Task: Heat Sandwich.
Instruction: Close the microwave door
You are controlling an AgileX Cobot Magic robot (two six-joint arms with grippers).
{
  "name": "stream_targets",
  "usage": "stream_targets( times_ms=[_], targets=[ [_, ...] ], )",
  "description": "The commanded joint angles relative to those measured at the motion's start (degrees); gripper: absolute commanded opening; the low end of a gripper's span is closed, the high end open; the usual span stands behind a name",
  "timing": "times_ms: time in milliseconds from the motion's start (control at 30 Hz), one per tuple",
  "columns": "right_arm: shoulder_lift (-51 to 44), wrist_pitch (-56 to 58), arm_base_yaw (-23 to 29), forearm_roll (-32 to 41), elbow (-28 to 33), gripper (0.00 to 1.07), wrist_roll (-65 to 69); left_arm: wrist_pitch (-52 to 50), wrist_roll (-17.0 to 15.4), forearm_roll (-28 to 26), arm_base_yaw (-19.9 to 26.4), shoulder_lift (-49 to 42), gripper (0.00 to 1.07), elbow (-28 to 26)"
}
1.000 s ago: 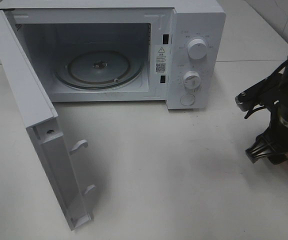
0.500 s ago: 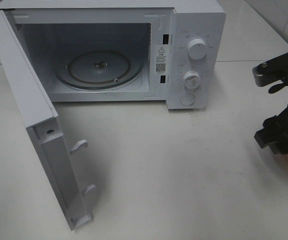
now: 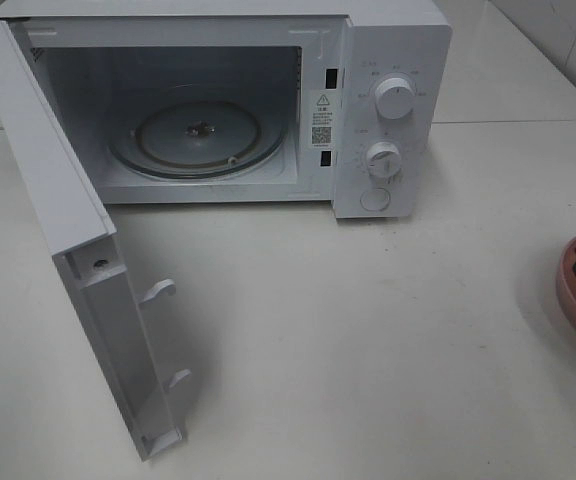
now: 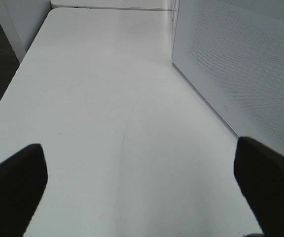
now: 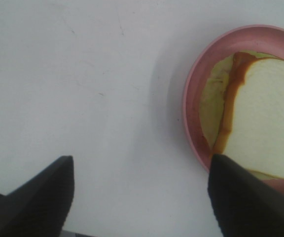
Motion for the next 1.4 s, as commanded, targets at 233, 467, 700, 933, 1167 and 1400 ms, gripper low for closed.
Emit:
stream_targets(
  times_ms=[233,467,700,933,1167,1400],
  targets=[
    [-10.8,6.4,-0.1,3.5,0.0,0.74,-4.3,-0.5,0.4,-0.2,0.0,-1.0,0.98,0.1],
    [-18.4,10.1,-0.1,4.8,0.1,0.74,-6.5,-0.5,0.4,-0.2,0.0,-1.0,0.98,0.1],
    [-24.5,12.1,-0.1,4.8,0.9,0.74,-6.6,-0.5,0.4,-0.2,0.0,-1.0,0.98,0.1],
    [-35.0,8.9,-0.2,4.8,6.2,0.74,-6.7,-0.5,0.4,-0.2,0.0,-1.0,0.98,0.1],
    [-44.3,4.8,-0.3,4.7,12.8,0.74,-6.7,-0.5,0.4,-0.2,0.0,-1.0,0.98,0.1],
    [-48.0,5.9,-6.2,4.8,13.8,0.74,-7.3,-0.5,0.4,-0.2,0.0,-1.0,0.98,0.1]
  ],
)
